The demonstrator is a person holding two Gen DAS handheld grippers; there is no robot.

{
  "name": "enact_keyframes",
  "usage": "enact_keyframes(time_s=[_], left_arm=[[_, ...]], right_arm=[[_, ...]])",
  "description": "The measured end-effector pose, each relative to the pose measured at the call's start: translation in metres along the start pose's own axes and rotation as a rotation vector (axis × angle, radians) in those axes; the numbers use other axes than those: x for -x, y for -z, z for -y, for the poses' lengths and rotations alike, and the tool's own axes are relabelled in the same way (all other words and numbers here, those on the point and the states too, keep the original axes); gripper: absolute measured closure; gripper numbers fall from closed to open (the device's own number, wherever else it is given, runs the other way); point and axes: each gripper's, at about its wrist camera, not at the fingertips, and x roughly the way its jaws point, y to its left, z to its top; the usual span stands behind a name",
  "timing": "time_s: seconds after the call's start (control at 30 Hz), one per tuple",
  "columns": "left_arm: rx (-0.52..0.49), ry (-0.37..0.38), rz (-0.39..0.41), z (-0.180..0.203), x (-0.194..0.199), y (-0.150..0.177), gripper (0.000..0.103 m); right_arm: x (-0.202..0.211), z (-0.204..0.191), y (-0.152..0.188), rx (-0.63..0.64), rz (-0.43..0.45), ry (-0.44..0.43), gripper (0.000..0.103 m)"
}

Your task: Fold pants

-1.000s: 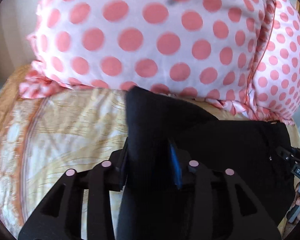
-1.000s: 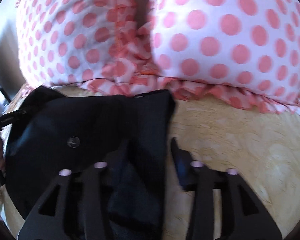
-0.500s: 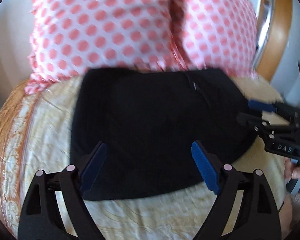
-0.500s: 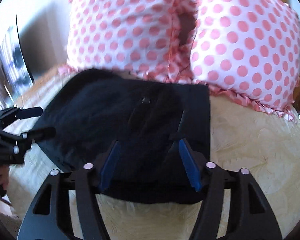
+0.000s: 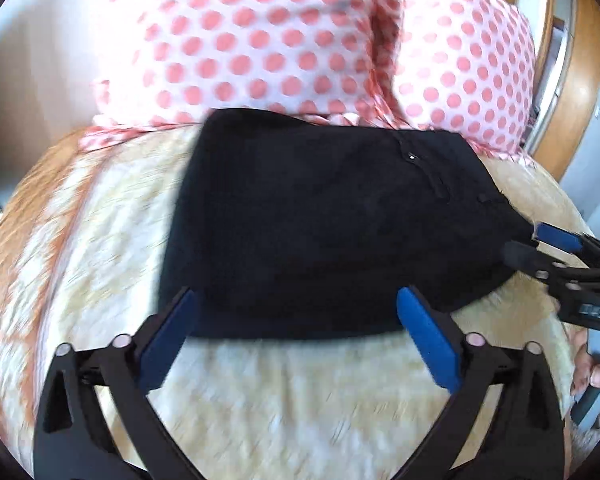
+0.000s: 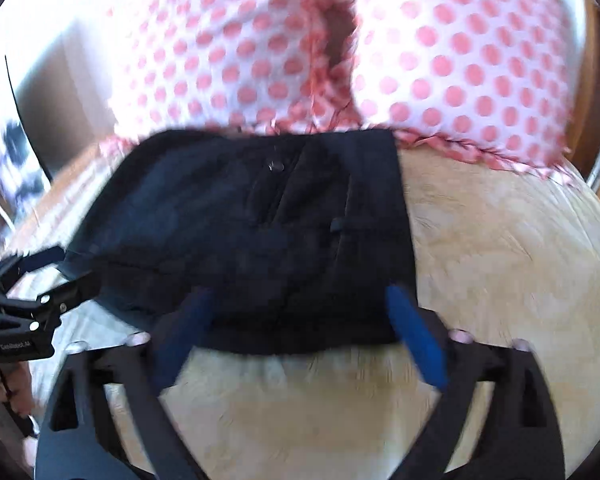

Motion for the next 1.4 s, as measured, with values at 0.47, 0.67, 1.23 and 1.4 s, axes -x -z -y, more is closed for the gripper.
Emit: enact_keyframes(time_s=[0.47, 0.67, 1.23, 1.4], left_arm=[[0.041, -0.079, -0.043, -0.013, 0.027, 0.068, 0.002], [0.007, -0.127, -0.039, -0.008, 0.024, 0.072, 0.002], [0.002, -0.133, 0.001, -0.012, 0.021, 0.081, 0.002], [0.002, -0.133, 0.004, -0.013, 0.021, 0.082, 0.002]], right_arm=[[0.015, -0.034, 0.074, -0.046, -0.043, 0.024, 0.001], [0.014, -0.042, 0.079, -0.018, -0.034, 0.048, 0.001], [0.010, -0.042, 0.085, 0.018, -0.032, 0.083, 0.001], [0.011, -0.042, 0.086, 0.016, -0.018, 0.084, 0.001]])
